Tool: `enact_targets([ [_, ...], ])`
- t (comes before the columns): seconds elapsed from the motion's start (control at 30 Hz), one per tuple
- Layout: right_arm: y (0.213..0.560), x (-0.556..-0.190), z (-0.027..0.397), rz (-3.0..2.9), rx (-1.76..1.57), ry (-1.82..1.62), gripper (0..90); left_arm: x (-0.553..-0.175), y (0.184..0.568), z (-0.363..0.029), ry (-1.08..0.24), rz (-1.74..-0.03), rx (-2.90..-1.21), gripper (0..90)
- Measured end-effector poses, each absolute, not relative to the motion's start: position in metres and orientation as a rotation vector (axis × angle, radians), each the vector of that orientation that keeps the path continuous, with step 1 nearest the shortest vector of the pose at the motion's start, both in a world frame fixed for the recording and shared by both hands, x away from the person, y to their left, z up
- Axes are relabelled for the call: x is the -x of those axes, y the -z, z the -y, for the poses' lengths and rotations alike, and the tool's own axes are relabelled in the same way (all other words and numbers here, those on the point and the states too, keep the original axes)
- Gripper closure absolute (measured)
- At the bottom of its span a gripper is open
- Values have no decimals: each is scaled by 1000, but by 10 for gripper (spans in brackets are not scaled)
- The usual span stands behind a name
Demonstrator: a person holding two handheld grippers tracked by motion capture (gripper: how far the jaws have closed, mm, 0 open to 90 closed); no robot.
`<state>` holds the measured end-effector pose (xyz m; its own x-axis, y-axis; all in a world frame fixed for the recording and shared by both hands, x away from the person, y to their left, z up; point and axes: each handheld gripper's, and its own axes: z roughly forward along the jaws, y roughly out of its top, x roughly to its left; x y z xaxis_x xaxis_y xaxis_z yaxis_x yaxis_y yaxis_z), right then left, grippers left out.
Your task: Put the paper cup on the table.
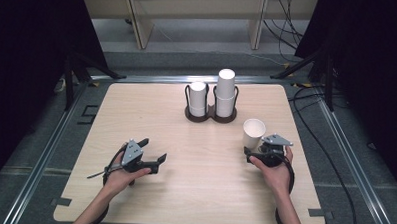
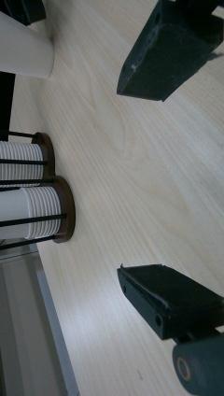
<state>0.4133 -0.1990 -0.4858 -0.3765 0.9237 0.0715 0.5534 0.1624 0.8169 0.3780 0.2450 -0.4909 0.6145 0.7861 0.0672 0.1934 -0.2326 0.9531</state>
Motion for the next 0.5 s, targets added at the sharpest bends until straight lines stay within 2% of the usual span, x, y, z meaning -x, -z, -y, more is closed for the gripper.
enact_targets([
  [0.5, 483, -372, 224, -1908, -1265, -1222, 158, -370, 493, -264, -708, -848, -1732, 104],
])
